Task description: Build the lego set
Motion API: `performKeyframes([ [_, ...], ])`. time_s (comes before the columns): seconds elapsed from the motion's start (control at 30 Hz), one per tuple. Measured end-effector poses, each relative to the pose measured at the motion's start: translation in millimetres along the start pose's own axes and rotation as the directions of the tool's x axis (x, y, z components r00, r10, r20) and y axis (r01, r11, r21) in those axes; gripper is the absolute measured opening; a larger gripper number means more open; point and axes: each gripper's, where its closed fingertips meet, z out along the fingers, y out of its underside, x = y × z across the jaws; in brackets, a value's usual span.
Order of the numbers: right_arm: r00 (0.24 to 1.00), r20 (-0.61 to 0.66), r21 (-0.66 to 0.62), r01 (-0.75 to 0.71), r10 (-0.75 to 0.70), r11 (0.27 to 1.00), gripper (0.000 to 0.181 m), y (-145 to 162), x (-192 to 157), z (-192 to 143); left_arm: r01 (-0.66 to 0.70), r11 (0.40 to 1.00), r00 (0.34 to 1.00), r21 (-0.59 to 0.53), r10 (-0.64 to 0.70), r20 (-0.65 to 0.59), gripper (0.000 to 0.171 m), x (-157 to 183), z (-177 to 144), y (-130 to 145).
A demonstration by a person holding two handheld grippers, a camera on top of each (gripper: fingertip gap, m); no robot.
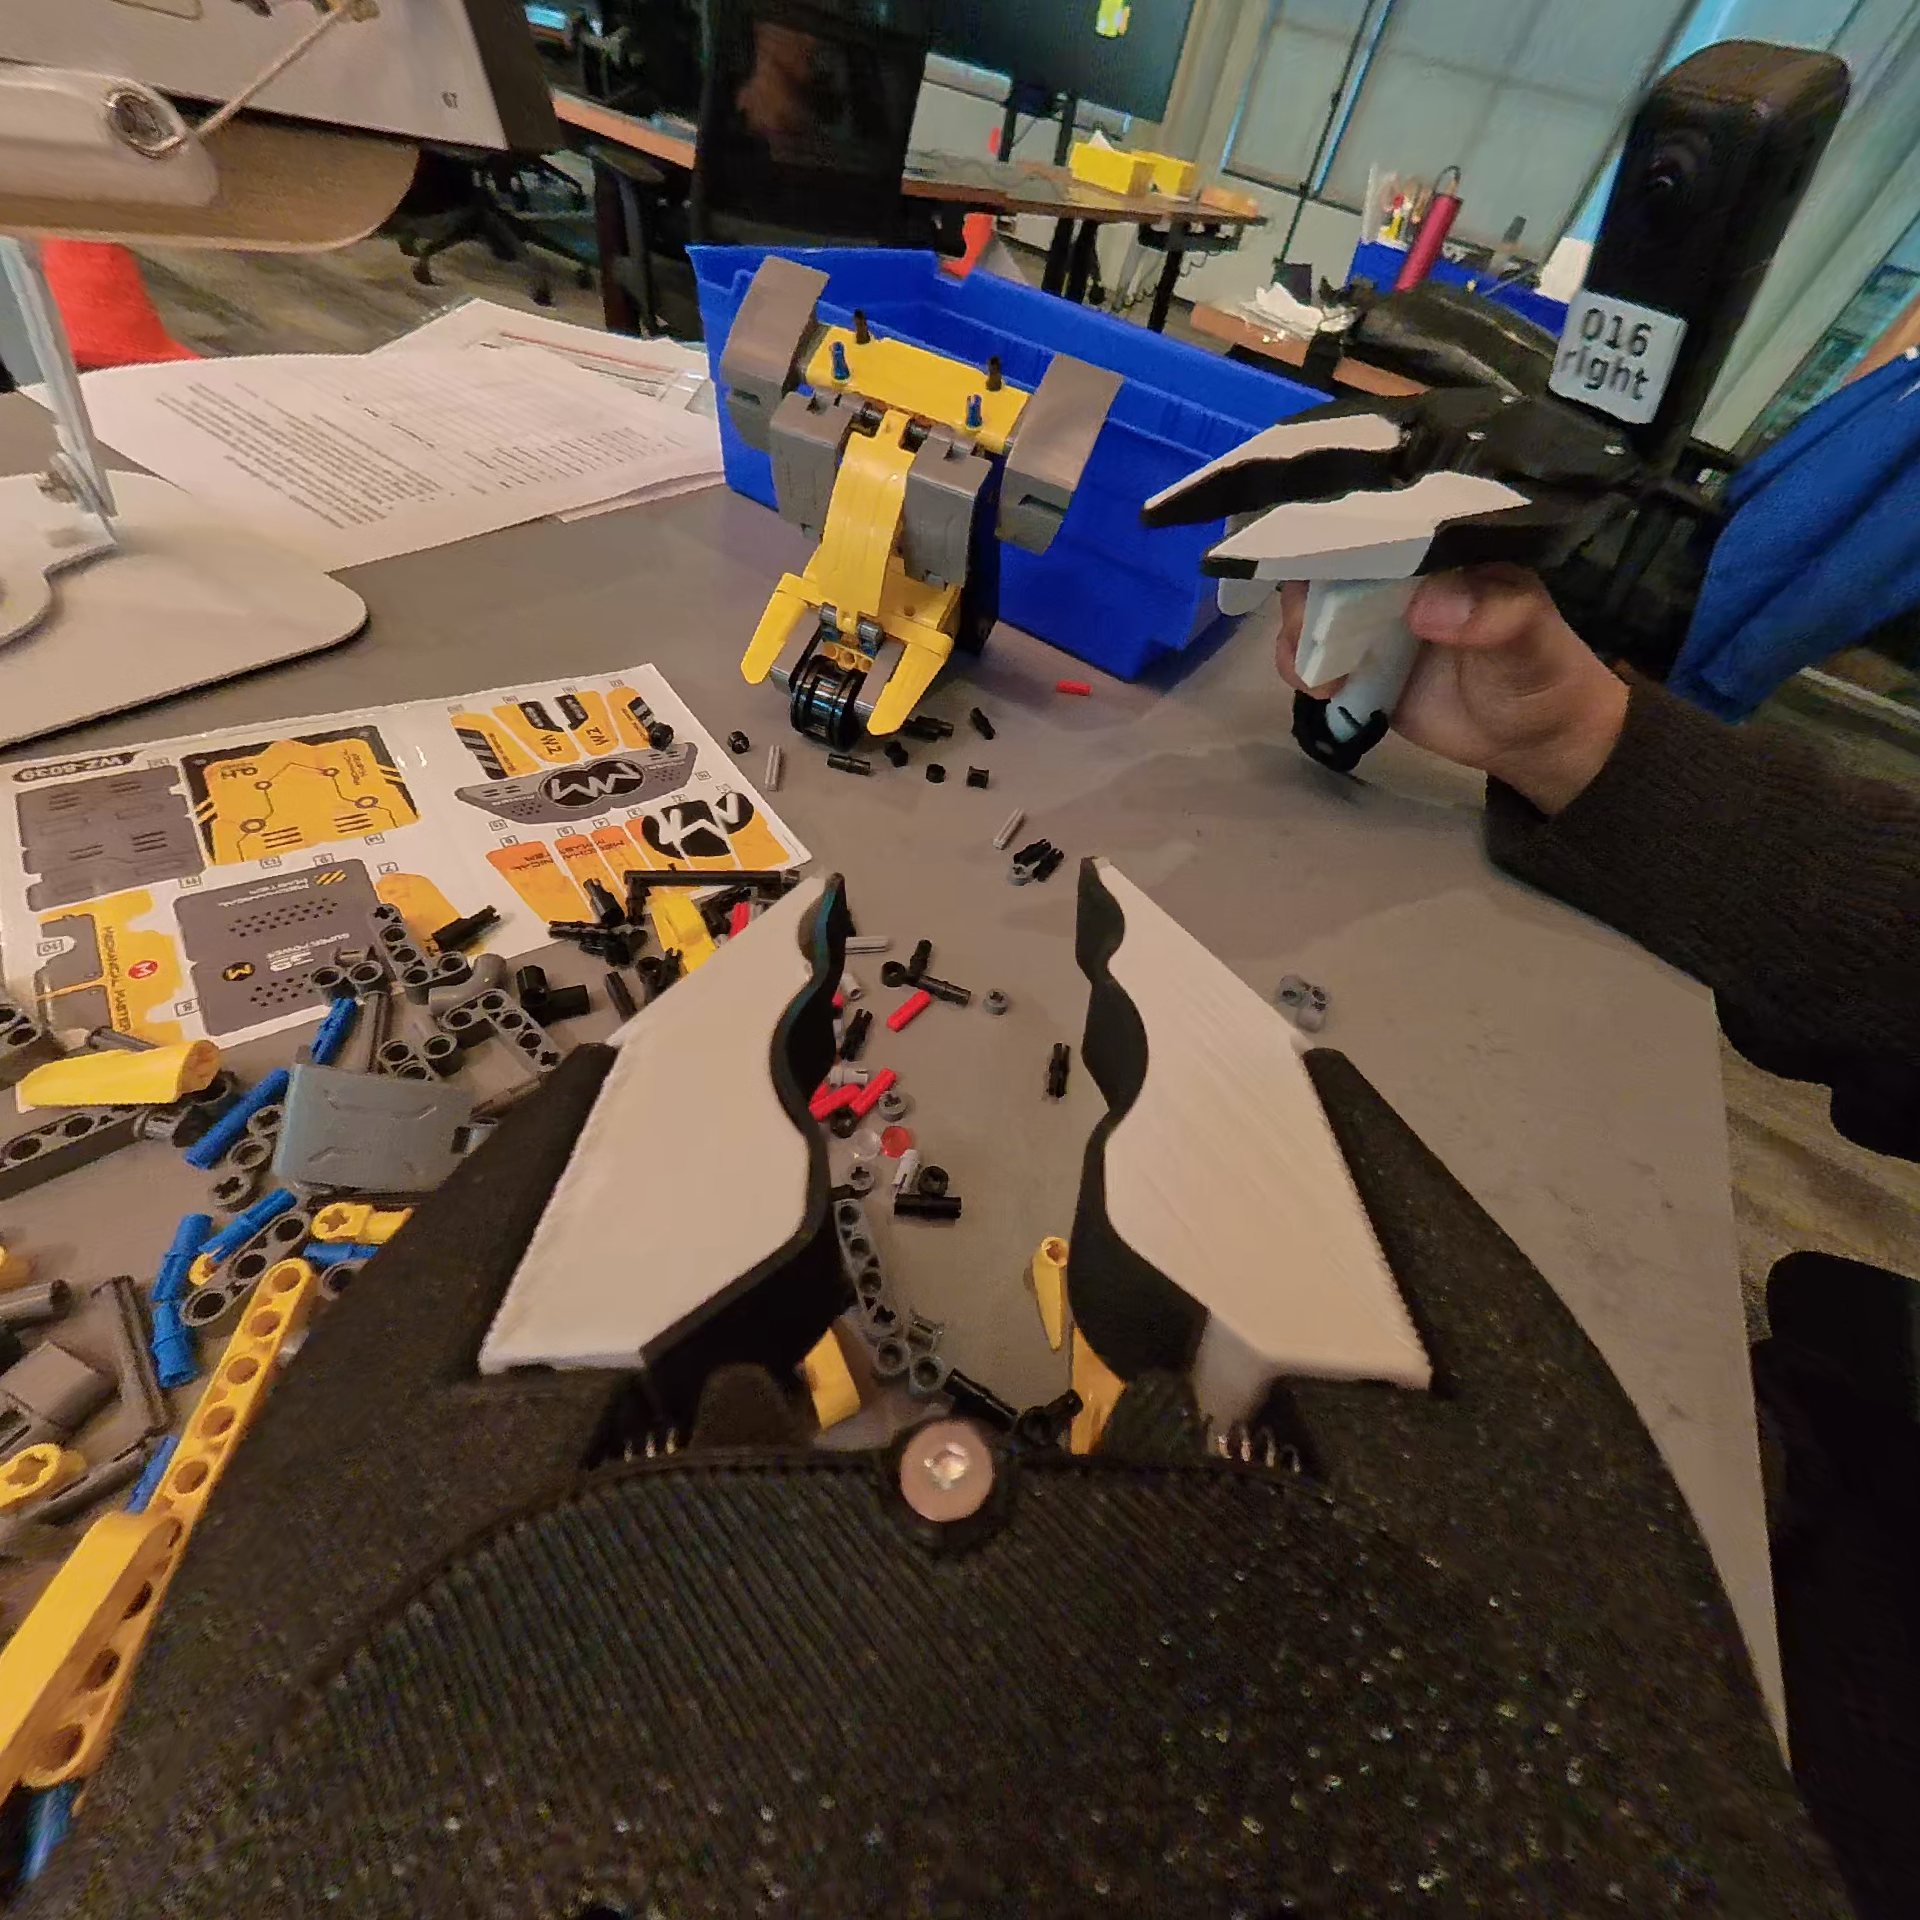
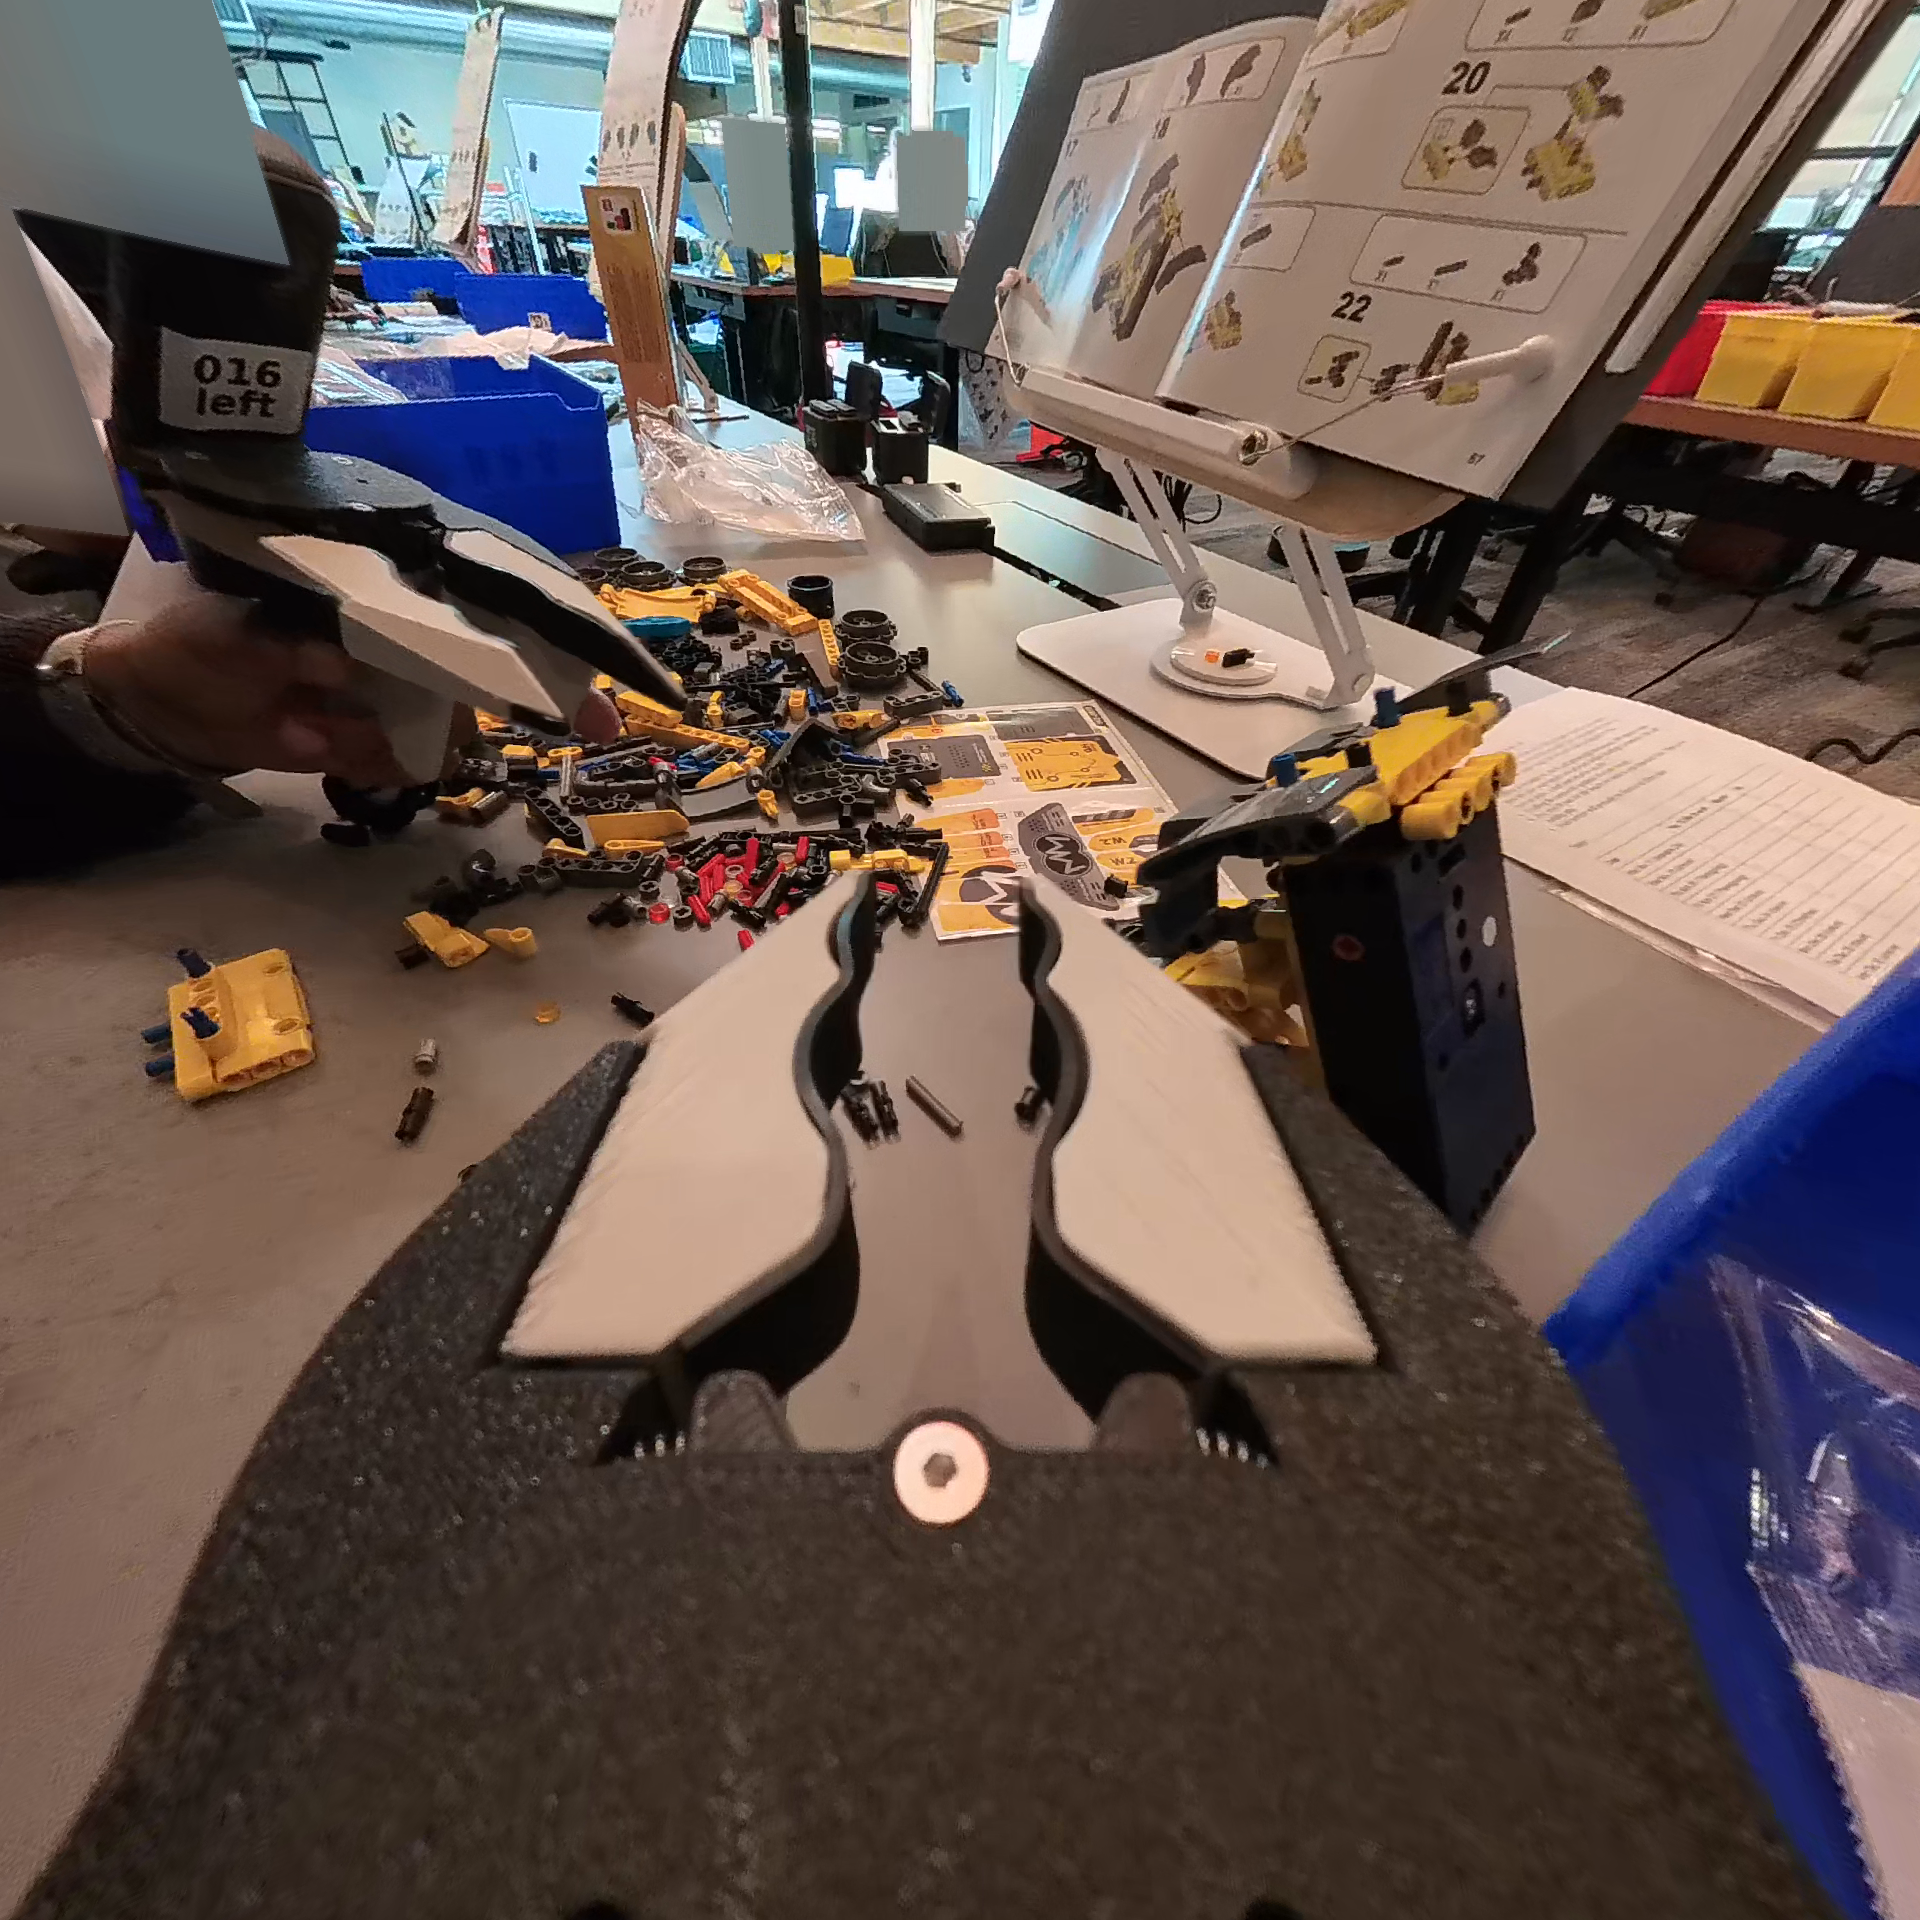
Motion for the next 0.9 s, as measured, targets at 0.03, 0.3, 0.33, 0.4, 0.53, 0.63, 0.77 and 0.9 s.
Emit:
performKeyframes([
  [0.03,1.0,-0.007,-0.001,0.004,-0.004,1.0,0.027,0.0,0.7,0.1,0.006,1.0,1.0,-0.005,-0.006,0.012,0.039,-3.4,-0.4,1.0],
  [0.3,1.0,-0.02,-0.015,0.006,-0.006,1.0,0.029,2.2,2.2,1.0,0.109,0.993,0.994,0.033,-0.11,0.019,0.011,-16.7,-9.2,-7.8],
  [0.33,0.999,-0.029,-0.022,0.017,-0.018,1.0,0.029,3.0,2.9,1.4,0.103,0.994,0.994,0.043,-0.104,0.029,0.009,-18.5,-10.8,-9.5],
  [0.4,0.998,-0.051,-0.048,0.033,-0.035,0.998,0.027,7.2,5.6,2.3,0.098,0.994,0.994,0.057,-0.1,0.041,0.007,-21.2,-13.1,-11.8],
  [0.53,0.998,-0.056,-0.219,-0.038,0.026,0.975,0.015,36.3,8.8,5.8,0.105,0.993,0.993,0.056,-0.108,0.038,0.009,-21.3,-13.1,-10.5],
  [0.63,0.991,-0.124,-0.296,-0.076,0.04,0.952,0.012,52.3,19.5,5.9,0.102,0.994,0.994,0.046,-0.104,0.031,0.012,-18.3,-11.9,-8.5],
  [0.77,0.986,-0.151,-0.365,-0.118,0.066,0.924,0.012,70.1,24.3,10.0,0.082,0.996,0.996,0.033,-0.083,0.032,0.014,-15.6,-9.2,-5.2],
  [0.9,0.993,-0.113,-0.389,-0.086,0.046,0.917,0.013,72.5,14.6,16.5,0.072,0.997,0.997,0.021,-0.072,0.016,0.017,-10.0,-6.5,-3.7],
])
